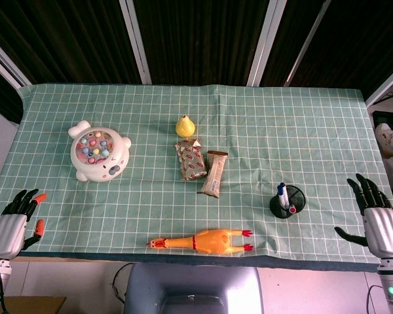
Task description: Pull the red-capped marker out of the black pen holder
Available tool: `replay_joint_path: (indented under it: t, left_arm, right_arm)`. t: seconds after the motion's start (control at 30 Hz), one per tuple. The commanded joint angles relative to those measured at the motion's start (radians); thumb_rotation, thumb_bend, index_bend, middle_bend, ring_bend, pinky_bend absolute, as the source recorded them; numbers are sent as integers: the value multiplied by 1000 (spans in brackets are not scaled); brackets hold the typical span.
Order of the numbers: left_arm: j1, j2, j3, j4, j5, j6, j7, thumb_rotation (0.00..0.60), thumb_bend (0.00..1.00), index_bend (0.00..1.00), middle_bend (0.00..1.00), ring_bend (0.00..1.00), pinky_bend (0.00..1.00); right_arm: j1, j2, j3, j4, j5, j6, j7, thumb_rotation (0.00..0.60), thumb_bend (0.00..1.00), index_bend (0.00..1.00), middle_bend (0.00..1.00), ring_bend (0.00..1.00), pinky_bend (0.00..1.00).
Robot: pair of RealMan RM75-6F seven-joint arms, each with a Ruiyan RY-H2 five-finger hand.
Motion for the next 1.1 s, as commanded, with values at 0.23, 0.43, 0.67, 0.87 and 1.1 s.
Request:
replay_joint_path:
  t: [0.23,0.43,0.67,0.87,1.1]
  left_arm:
    - [3,1,2,-7,8,10,4,600,544,199,71,6,229]
    - [3,6,-1,-10,1,4,-8,600,544,199,73,6,229]
    - [6,12,4,-10,16,12,-25,600,543,199,73,6,229]
    - [6,14,4,-12,19,12,-30,600,543,199,74,6,229]
    - [4,15,4,-12,15,6,-28,600,544,199,74,6,229]
  right_arm:
    - [-2,17,-4,-1,-6,-26,17,600,91,117,113,64,293]
    - [9,0,1,29,-46,-35,74,600,91,157,176,212,324]
    - [67,-2,-2,39,-79,-128,73,600,91,246,484,546,549]
    - [121,-34,14,61,-100,-182,39,600,91,387,814,872,782]
    - [170,-63,18,84,-91,-254,27,600,94,539,997,1000,993]
